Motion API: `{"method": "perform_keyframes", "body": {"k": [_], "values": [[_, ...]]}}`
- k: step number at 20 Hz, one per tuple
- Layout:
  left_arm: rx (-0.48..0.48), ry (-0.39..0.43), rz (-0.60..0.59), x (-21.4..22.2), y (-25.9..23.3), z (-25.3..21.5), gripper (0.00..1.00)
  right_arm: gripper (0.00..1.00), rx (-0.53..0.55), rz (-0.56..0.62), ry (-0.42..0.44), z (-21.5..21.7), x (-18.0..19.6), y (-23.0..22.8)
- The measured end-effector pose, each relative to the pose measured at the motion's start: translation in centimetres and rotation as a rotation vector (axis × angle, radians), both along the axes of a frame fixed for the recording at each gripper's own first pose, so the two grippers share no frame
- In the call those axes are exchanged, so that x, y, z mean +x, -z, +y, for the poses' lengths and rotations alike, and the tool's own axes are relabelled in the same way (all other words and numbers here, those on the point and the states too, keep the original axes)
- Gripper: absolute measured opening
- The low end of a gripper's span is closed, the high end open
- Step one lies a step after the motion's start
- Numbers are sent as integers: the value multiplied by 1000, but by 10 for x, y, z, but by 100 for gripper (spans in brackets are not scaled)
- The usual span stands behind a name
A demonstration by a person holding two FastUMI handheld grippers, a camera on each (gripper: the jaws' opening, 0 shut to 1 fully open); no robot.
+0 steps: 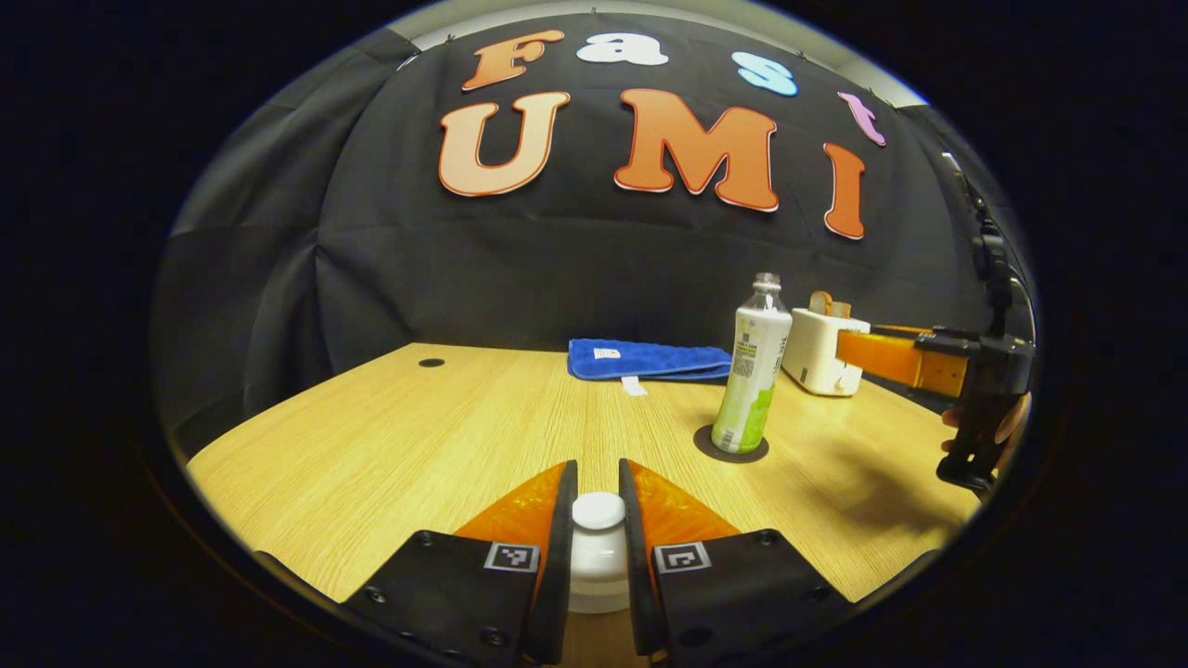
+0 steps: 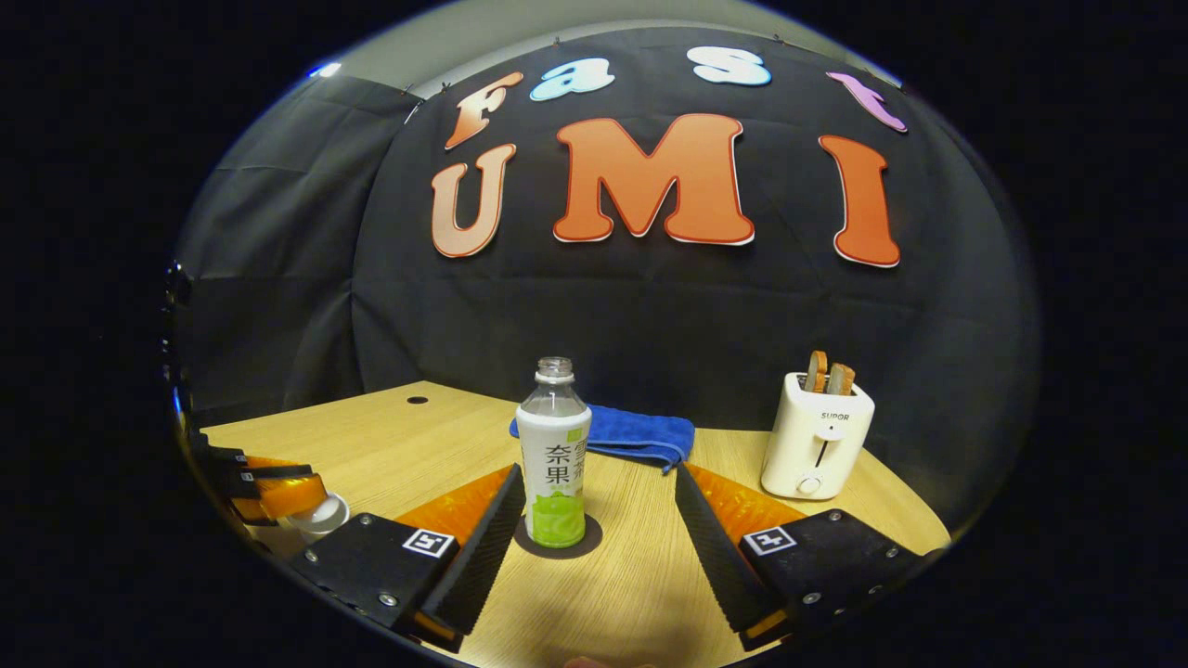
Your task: Open the teacup lid with one hand, grasp the water bottle and pour water into the teacup with the other hand; after pouring, place the water bottle on the coaster and then close the teacup lid.
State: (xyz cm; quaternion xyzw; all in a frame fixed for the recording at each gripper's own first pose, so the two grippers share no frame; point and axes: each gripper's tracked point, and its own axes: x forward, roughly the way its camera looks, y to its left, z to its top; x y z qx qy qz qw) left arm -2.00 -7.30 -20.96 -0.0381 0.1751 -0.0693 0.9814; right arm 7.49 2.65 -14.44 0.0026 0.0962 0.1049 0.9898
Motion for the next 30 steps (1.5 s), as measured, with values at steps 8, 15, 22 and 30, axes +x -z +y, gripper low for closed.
{"method": "perform_keyframes", "body": {"k": [8, 15, 22, 30], "values": [[61, 5, -1, 0, 4, -4, 35, 97, 7, -23, 22, -18, -14, -8], [94, -24, -77, 5, -22, 6, 65, 97, 34, -49, 53, -27, -26, -22], [39, -37, -194, 12, -94, 11, 81, 97, 72, -121, 73, -19, -41, -65], [-8, -42, -325, 14, -191, 23, 92, 97, -18, -206, 58, 12, -57, -115]]}}
